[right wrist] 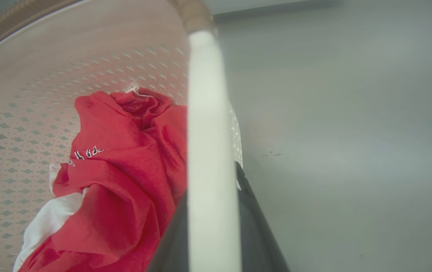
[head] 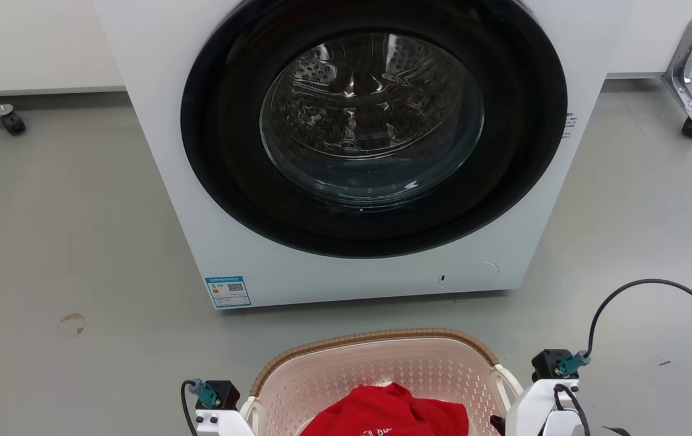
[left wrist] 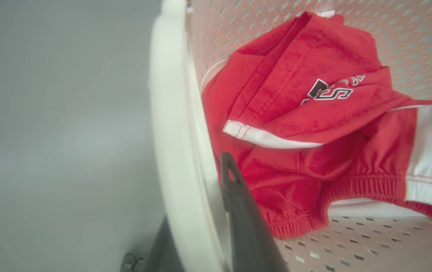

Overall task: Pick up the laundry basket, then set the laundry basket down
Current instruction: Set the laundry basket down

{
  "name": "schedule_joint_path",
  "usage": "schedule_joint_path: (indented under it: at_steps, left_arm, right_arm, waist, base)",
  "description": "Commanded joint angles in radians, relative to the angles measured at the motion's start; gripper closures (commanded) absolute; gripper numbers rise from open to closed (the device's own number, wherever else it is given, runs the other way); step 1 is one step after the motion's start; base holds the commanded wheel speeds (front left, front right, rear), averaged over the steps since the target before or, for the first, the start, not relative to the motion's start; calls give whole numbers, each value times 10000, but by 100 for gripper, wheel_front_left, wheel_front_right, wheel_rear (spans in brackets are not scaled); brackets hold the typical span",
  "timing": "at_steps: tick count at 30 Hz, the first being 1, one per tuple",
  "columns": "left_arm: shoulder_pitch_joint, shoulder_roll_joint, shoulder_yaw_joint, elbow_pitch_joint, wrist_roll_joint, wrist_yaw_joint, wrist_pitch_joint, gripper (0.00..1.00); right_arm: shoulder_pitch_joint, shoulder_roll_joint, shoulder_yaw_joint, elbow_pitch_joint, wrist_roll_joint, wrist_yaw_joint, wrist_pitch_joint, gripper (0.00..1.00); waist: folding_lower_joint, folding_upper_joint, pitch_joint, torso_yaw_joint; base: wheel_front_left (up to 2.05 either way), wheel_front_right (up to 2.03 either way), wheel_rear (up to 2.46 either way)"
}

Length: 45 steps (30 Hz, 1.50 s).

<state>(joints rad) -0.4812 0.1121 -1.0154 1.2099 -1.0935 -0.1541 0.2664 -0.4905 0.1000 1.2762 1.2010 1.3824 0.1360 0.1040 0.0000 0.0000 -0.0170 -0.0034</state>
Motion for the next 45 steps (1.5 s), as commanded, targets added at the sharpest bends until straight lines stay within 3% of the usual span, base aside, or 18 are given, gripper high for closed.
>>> schedule_joint_path:
  at_steps: [1,9,24,35,45]
  left_arm:
    - [-455,1732,186,718,104,234,-93,100]
    - [-681,1613,63,757,237,249,-344,100]
    - [-1966,1084,-15,785,494,490,-1337,100]
    - [-3822,717,-325,791,1076,575,-2452,100]
    - [-4928,625,-436,798,1334,534,-3239,100]
  right_arm:
    - [-461,-1502,6,761,-34,-53,-224,100]
    - [-721,-1502,13,805,-95,-53,-750,100]
    - [-1809,-1502,-71,892,-427,-53,-2205,100]
    - [-3060,-1896,-756,896,-1134,-53,-3456,100]
    - [-4099,-1902,-1614,896,-2140,-53,-3652,100]
  waist:
    - [0,0,84,7]
    - [0,0,810,-15]
    - [0,0,3590,79]
    - [0,0,6194,363]
    - [0,0,7709,367]
  base:
    - [0,0,0]
    - [0,0,0]
    - [0,0,0]
    - [0,0,0]
    - [0,0,0]
